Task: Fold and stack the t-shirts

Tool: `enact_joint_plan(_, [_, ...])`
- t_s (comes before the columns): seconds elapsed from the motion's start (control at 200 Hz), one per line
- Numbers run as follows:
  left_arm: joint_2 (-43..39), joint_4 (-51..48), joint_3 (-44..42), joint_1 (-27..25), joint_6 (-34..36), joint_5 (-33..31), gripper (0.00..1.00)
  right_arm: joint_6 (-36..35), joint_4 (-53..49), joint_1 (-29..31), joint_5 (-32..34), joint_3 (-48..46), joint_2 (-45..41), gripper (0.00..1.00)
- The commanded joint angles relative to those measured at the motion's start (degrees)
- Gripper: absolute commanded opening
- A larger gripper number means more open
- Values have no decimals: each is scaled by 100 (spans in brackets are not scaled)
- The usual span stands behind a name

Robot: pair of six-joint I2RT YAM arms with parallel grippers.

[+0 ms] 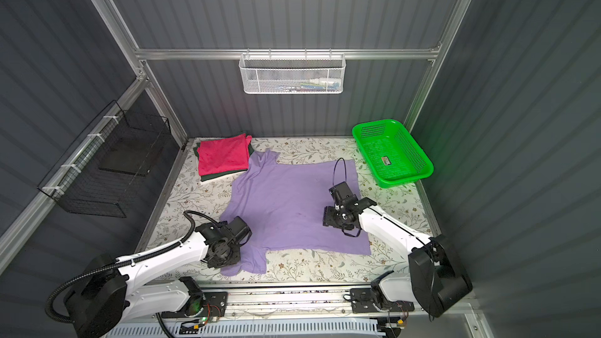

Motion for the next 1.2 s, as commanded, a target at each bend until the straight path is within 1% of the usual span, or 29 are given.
enact_joint_plan(0.0, [296, 471, 106, 82, 102, -191, 32, -65, 31, 7, -69, -67, 52, 66])
enact_joint_plan(0.11, [718, 863, 322, 317, 341, -137, 34, -87, 36, 21, -98, -46, 101, 66])
enact_joint_plan(0.235, [1281, 1230, 539, 707, 602, -52, 35, -118, 34, 17, -122, -37, 114, 67])
enact_joint_plan(0.36, [1471, 1264, 791, 753, 695, -168, 35, -128, 25, 24, -104, -100, 63, 67])
enact_joint_plan(0.44, [1155, 1138, 785, 753, 735, -310, 35, -116, 21, 23, -70, -170, 31, 67])
enact_joint_plan(0.515, [579, 792, 764, 753, 785, -485, 35, -107, 66, 23, -67, -222, 20, 67])
enact_joint_plan(0.55, [322, 631, 726, 753, 820, -444, 35, -106, 83, 17, -80, -235, 29, 67])
enact_joint_plan(0.6, [12, 516, 638, 753, 888, -158, 33, -111, 105, 16, -100, -227, 94, 68])
enact_joint_plan(0.645, [-208, 452, 527, 736, 917, 254, 32, -110, 159, 16, -136, -213, 163, 68])
enact_joint_plan(0.695, [-407, 371, 391, 670, 873, 534, 30, -117, 197, 18, -187, -170, 237, 68])
enact_joint_plan(0.74, [-530, 311, 266, 559, 792, 669, 30, -117, 212, 28, -226, -116, 306, 68])
enact_joint_plan(0.835, [-575, 267, 27, 371, 616, 735, 29, -126, 244, 64, -270, -4, 434, 68])
enact_joint_plan(0.976, [-363, 616, -171, 213, 507, 939, 28, -139, 177, 141, -263, 142, 526, 68])
enact_joint_plan(1.101, [139, 743, -204, 36, 412, 889, 28, -64, 125, 139, -132, 109, 497, 68])
enact_joint_plan(1.196, [390, 682, -219, -285, 211, 980, 26, 67, 68, 89, 54, 28, 458, 69])
